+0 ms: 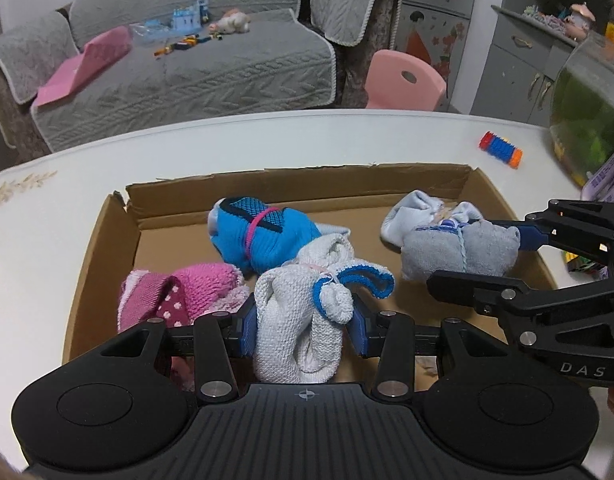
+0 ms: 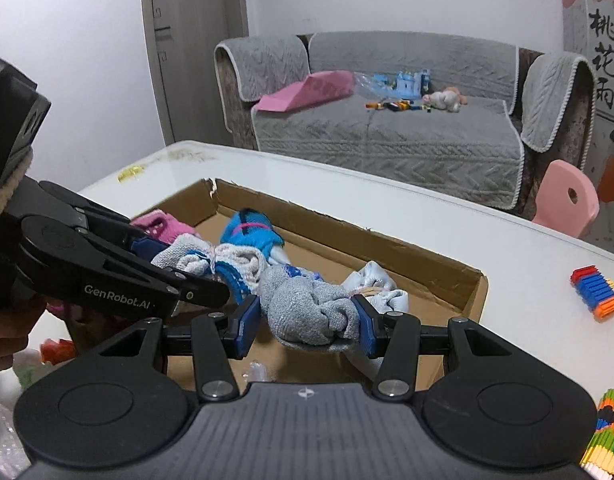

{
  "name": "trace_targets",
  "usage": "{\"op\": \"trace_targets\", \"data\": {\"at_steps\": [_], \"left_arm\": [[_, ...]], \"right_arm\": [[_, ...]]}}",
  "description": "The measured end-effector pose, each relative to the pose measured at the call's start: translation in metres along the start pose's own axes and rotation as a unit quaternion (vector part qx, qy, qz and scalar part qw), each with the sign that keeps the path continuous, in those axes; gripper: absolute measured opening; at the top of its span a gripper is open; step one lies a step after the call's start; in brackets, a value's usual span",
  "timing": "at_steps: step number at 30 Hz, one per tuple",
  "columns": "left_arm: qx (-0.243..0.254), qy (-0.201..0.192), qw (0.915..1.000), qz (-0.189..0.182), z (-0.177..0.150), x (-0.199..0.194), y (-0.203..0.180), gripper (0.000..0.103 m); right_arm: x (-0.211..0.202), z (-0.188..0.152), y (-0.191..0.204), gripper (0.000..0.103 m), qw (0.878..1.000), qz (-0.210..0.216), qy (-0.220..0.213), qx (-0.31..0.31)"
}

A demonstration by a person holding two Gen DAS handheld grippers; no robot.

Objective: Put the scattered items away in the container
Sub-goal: 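Carry both sock bundles into the box and open both grippers, then withdraw both grippers from the box toward the remaining pile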

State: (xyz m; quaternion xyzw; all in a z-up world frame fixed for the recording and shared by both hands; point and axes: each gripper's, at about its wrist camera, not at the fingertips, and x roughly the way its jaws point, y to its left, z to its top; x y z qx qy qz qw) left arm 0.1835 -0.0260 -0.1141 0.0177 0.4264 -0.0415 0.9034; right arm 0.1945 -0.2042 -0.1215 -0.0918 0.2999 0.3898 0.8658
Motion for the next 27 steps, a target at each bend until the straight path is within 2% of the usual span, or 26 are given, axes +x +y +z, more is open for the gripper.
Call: {"op": "trace_targets", "data": {"at_steps": [15, 16, 20, 23, 27], "left_arm": [[0.006, 0.016, 0.9998, 0.010, -0.005, 0.014, 0.001, 0.055], [0.007, 0.016, 0.9998, 0.012, -0.005, 0.015, 0.000, 0.057], [0.012, 0.015, 0.9996, 0.022, -0.007, 0.013, -0.001, 0.080], [0.009, 0.009, 0.9997, 0.021, -0.010, 0.008, 0.001, 0.086], [0.008, 0.008, 0.9998, 0.013, -0.012, -0.001, 0.001, 0.087]], "right_arm": [[0.013, 0.003, 0.016, 0.046, 0.999, -0.016, 0.018, -0.043], [0.013, 0.003, 0.017, 0.045, 0.999, -0.017, 0.019, -0.048], [0.008, 0.003, 0.015, 0.045, 0.999, -0.019, 0.014, -0.045], [0.002, 0.003, 0.012, 0.045, 0.999, -0.017, 0.007, -0.035], [-0.002, 0.003, 0.010, 0.048, 0.999, -0.019, 0.000, -0.028]]}}
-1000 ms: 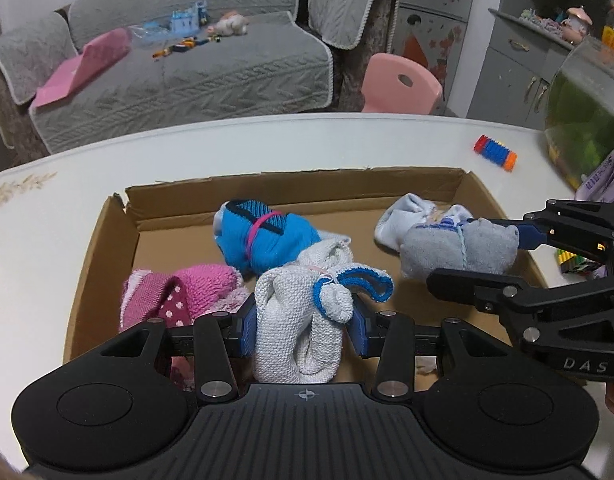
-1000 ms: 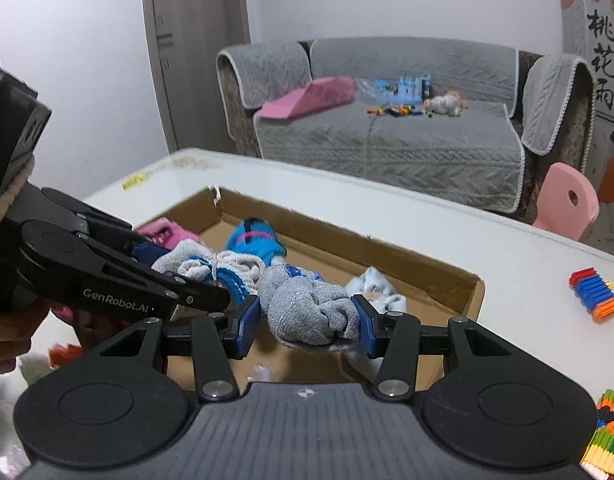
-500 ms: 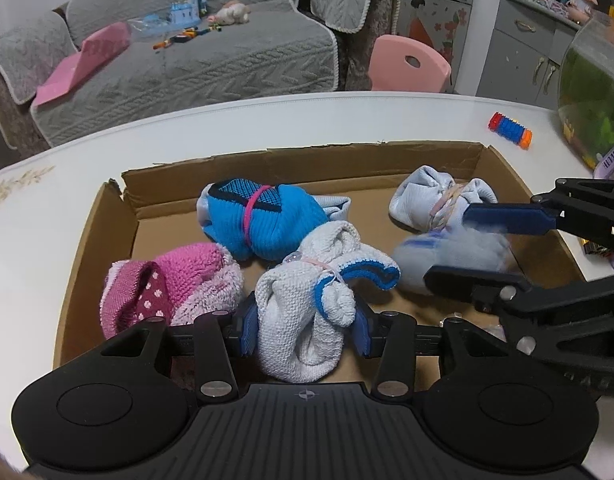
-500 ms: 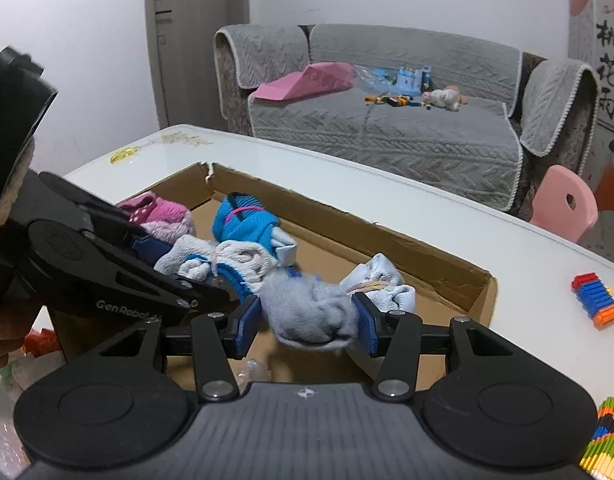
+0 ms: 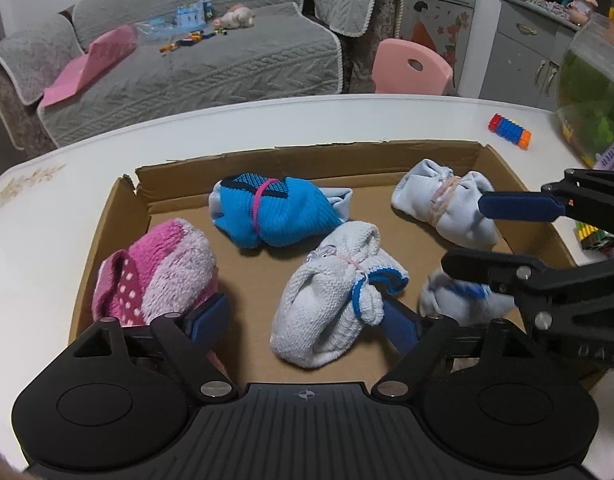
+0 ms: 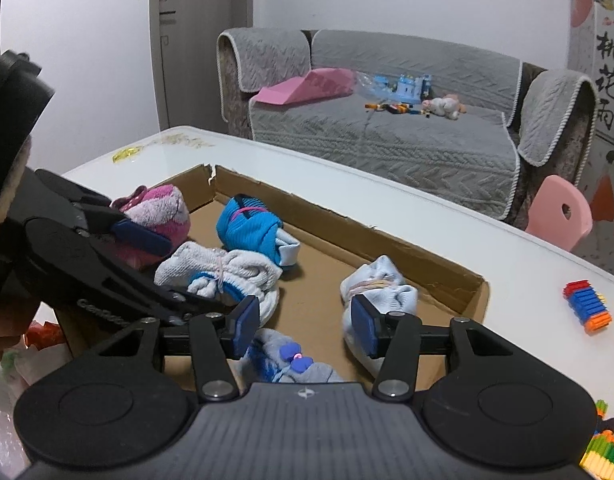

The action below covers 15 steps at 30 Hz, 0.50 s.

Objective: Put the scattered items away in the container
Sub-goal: 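Withdraw both grippers from the box toward the remaining pile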

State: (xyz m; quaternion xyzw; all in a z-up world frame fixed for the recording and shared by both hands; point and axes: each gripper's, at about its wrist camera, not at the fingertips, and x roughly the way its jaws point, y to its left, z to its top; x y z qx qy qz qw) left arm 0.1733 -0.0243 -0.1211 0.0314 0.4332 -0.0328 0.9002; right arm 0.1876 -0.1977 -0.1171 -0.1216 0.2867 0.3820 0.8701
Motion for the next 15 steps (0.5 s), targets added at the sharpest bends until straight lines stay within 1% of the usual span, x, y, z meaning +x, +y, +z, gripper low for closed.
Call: {"op": "trace_targets", "data": {"at_steps": [2, 4, 9, 13, 15], "left_arm": [[0.001, -0.003, 1.0000, -0.004, -0.002, -0.008, -0.001, 0.087], [0.003, -0.008, 0.9999, -0.008, -0.005, -0.018, -0.001, 0.090], [0.000, -0.028, 0.9995, -0.017, -0.018, -0.053, 0.003, 0.091], [-0.002, -0.048, 0.9986, -0.022, -0.038, -0.087, 0.006, 0.094], [-0.013, -0.059, 0.9978, -0.027, -0.053, -0.106, 0.011, 0.095]], "right_arm": [[-0.003, 0.001, -0.001, 0.053, 1.000, 0.003, -0.007, 0.007], [-0.008, 0.002, -0.002, 0.054, 1.000, 0.004, -0.014, 0.011], [-0.025, 0.002, -0.003, 0.058, 0.999, 0.003, -0.036, 0.012], [-0.048, -0.004, 0.000, 0.060, 0.998, -0.001, -0.056, 0.011], [-0.061, -0.011, 0.005, 0.061, 0.998, -0.004, -0.063, 0.009]]}}
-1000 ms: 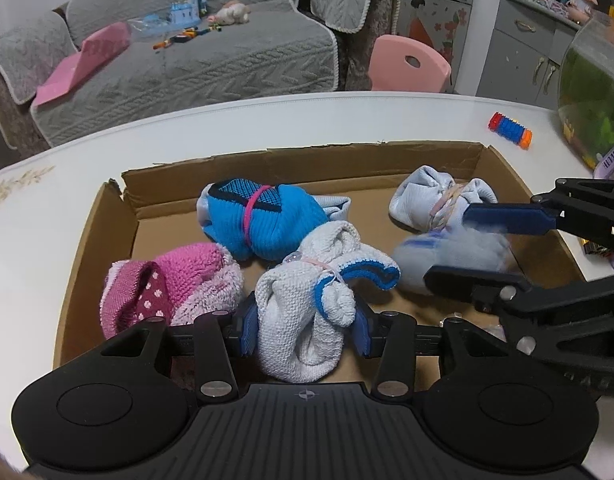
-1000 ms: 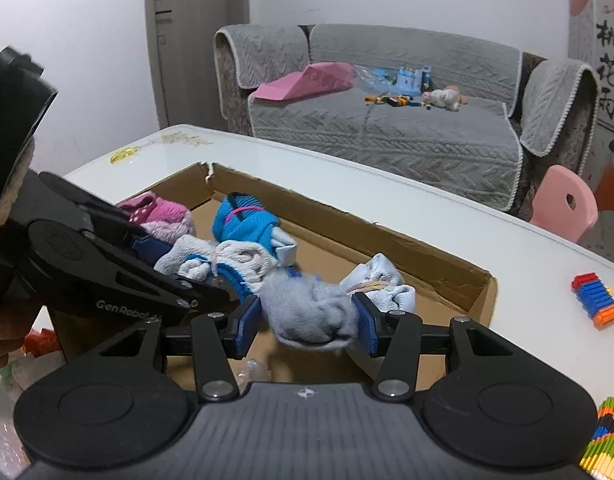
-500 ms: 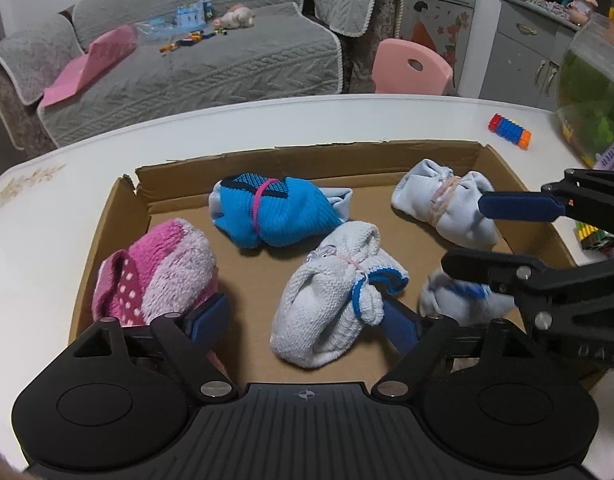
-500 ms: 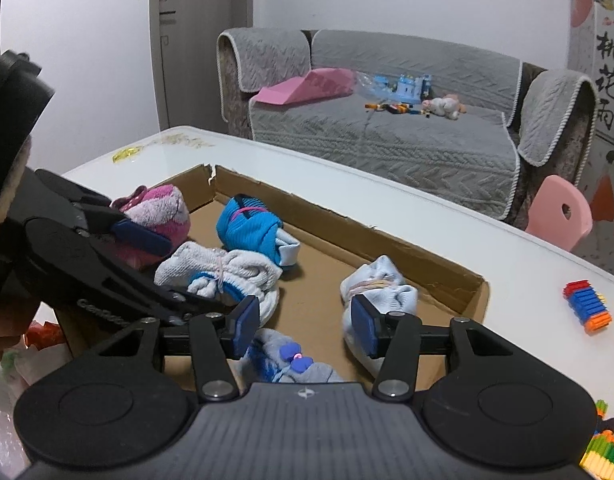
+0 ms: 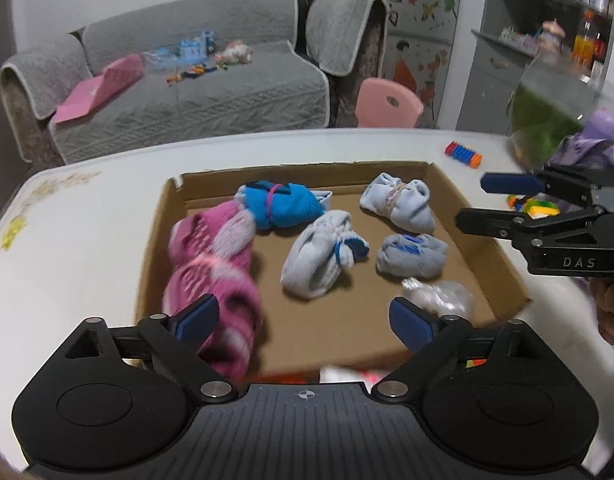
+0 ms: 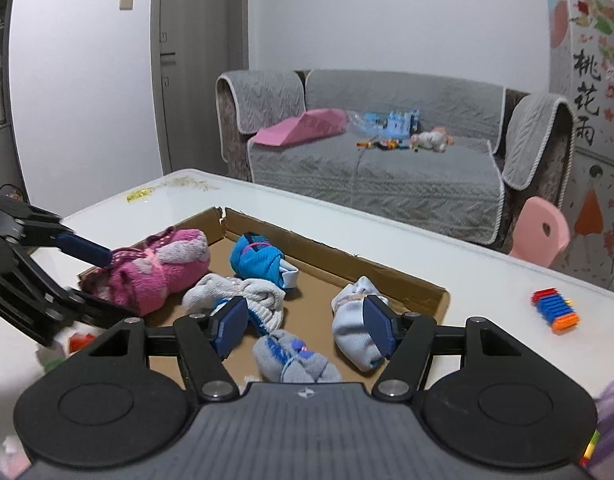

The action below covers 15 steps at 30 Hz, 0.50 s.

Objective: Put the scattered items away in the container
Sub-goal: 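Withdraw both grippers from the box toward the remaining pile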

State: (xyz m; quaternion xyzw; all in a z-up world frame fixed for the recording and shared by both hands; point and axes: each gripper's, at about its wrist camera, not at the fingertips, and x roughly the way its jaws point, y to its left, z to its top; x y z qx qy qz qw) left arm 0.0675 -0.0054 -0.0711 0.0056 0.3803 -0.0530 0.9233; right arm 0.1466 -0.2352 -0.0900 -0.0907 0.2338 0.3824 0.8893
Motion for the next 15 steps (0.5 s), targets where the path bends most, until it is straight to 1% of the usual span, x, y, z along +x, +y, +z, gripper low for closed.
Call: {"op": "trace_targets", "data": {"at_steps": [2, 4, 6, 10, 15], "left_arm": [[-0.013, -0.007, 0.9999, -0.007, -0.016, -0.019, 0.003, 0.096], [-0.020, -0.012, 0.9996, -0.014, -0.034, -0.033, 0.005, 0.098], [-0.020, -0.010, 0.9996, -0.019, -0.051, -0.042, 0.002, 0.099], [-0.010, 0.009, 0.9995, -0.029, -0.089, -0.049, -0.007, 0.099], [-0.003, 0.030, 0.9990, -0.035, -0.122, -0.048, -0.015, 0.099]], "right_arm": [[-0.015, -0.007, 0.007, 0.064, 1.000, -0.001, -0.005, -0.008], [-0.029, -0.015, 0.019, 0.065, 1.000, -0.003, -0.006, -0.030], [-0.040, -0.022, 0.031, 0.067, 0.999, -0.001, -0.011, -0.042], [-0.056, -0.044, 0.052, 0.067, 0.999, 0.007, -0.010, -0.047], [-0.064, -0.071, 0.071, 0.067, 0.998, 0.003, 0.014, -0.053]]}}
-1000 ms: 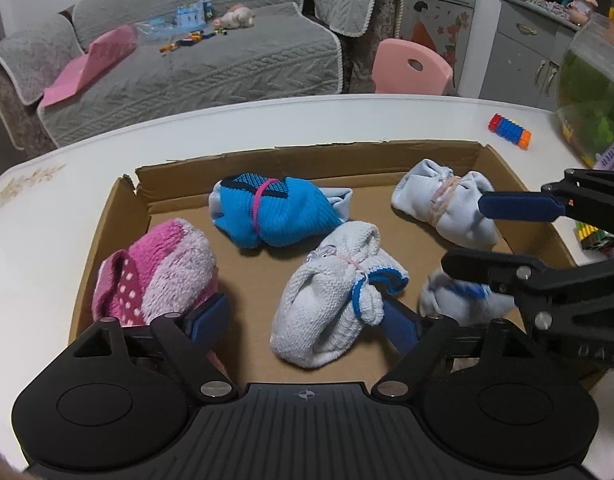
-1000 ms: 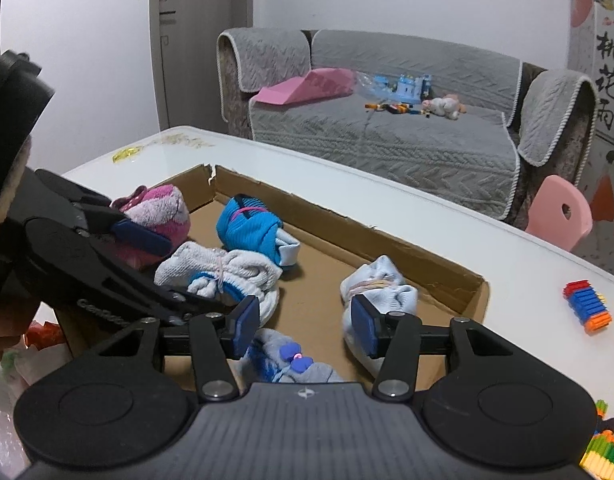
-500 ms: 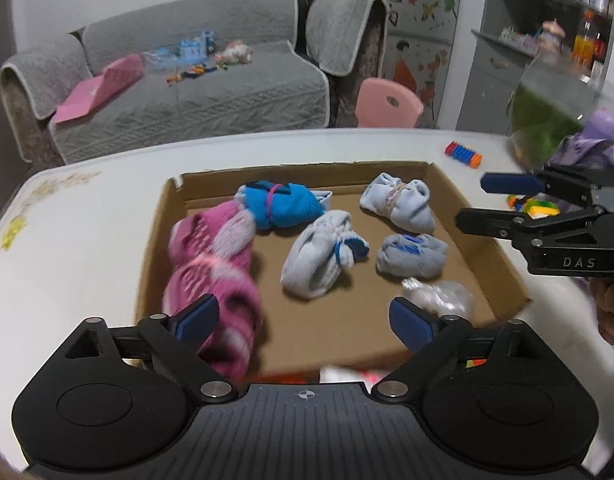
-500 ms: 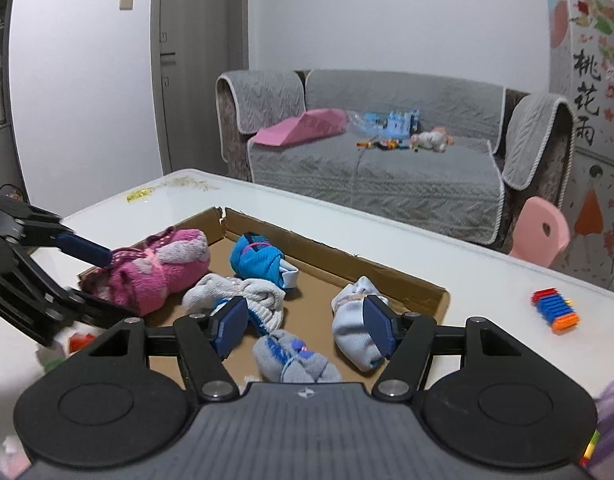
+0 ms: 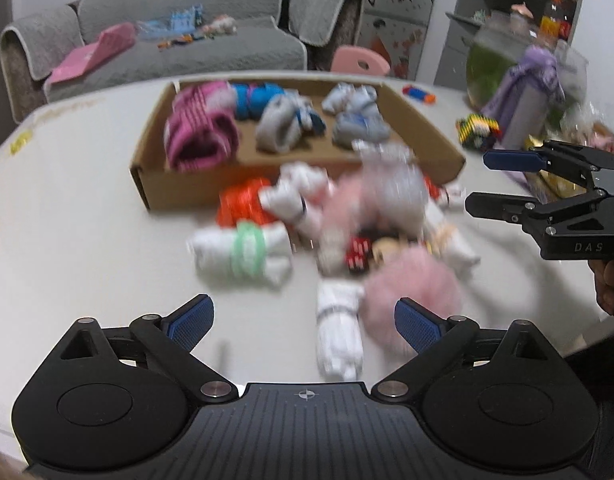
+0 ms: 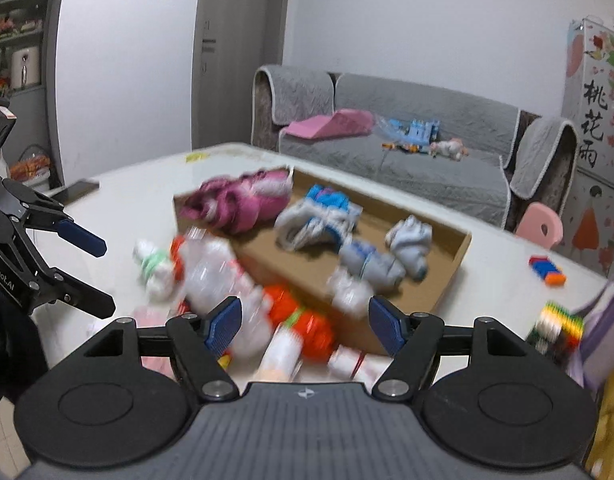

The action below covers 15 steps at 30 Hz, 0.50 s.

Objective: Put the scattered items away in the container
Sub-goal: 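Withdraw both grippers from the box toward the remaining pile, then grasp the black-banded white sock roll with left while right grasps peach-banded sock roll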

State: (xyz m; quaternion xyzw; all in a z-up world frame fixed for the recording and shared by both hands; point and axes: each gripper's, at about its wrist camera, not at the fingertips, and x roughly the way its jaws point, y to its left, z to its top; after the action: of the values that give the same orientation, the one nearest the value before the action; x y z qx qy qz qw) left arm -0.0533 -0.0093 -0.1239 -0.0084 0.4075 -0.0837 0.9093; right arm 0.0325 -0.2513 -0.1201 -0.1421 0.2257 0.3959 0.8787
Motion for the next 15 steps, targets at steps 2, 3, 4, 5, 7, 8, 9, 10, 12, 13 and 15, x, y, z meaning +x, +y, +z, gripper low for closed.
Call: {"op": "trace_targets", "data": {"at_steps": [2, 3, 4, 5, 7, 8, 9, 10, 12, 13, 15], "left_arm": [[-0.005, 0.006, 1.0000, -0.003, -0.007, 0.004, 0.000, 0.098], [-0.006, 0.008, 0.9999, -0.004, -0.010, 0.006, -0.001, 0.098], [-0.006, 0.009, 0.9999, -0.003, -0.011, 0.008, -0.001, 0.098], [-0.004, 0.011, 0.9999, 0.000, -0.013, 0.011, -0.003, 0.098], [0.000, 0.016, 0.9999, 0.005, -0.015, 0.018, -0.004, 0.095], [0.002, 0.017, 0.9998, 0.009, -0.016, 0.021, -0.005, 0.095], [0.006, 0.013, 0.9998, 0.015, -0.017, 0.021, -0.005, 0.095], [0.010, 0.011, 0.9997, 0.019, -0.018, 0.022, -0.006, 0.095], [0.016, 0.009, 0.9995, 0.024, -0.018, 0.022, -0.007, 0.094], [0.020, 0.008, 0.9993, 0.029, -0.018, 0.022, -0.007, 0.093], [0.025, 0.005, 0.9988, 0.043, -0.018, 0.024, -0.007, 0.092]], "right_arm": [[0.002, -0.006, 0.005, 0.067, 1.000, -0.002, 0.012, -0.003], [0.003, -0.009, 0.007, 0.067, 1.000, -0.002, 0.017, -0.002], [0.003, -0.011, 0.007, 0.067, 1.000, -0.003, 0.019, -0.002], [0.005, -0.012, 0.008, 0.067, 1.000, -0.007, 0.022, -0.003], [0.006, -0.016, 0.007, 0.067, 1.000, -0.013, 0.027, -0.001], [0.007, -0.018, 0.007, 0.067, 0.999, -0.015, 0.030, 0.001], [0.009, -0.019, 0.006, 0.067, 0.999, -0.015, 0.034, 0.003], [0.011, -0.020, 0.005, 0.067, 0.999, -0.015, 0.037, 0.004], [0.013, -0.022, 0.006, 0.067, 0.999, -0.018, 0.043, 0.003], [0.015, -0.024, 0.006, 0.067, 0.999, -0.019, 0.046, 0.001], [0.017, -0.026, 0.007, 0.067, 0.999, -0.018, 0.050, 0.001]]}}
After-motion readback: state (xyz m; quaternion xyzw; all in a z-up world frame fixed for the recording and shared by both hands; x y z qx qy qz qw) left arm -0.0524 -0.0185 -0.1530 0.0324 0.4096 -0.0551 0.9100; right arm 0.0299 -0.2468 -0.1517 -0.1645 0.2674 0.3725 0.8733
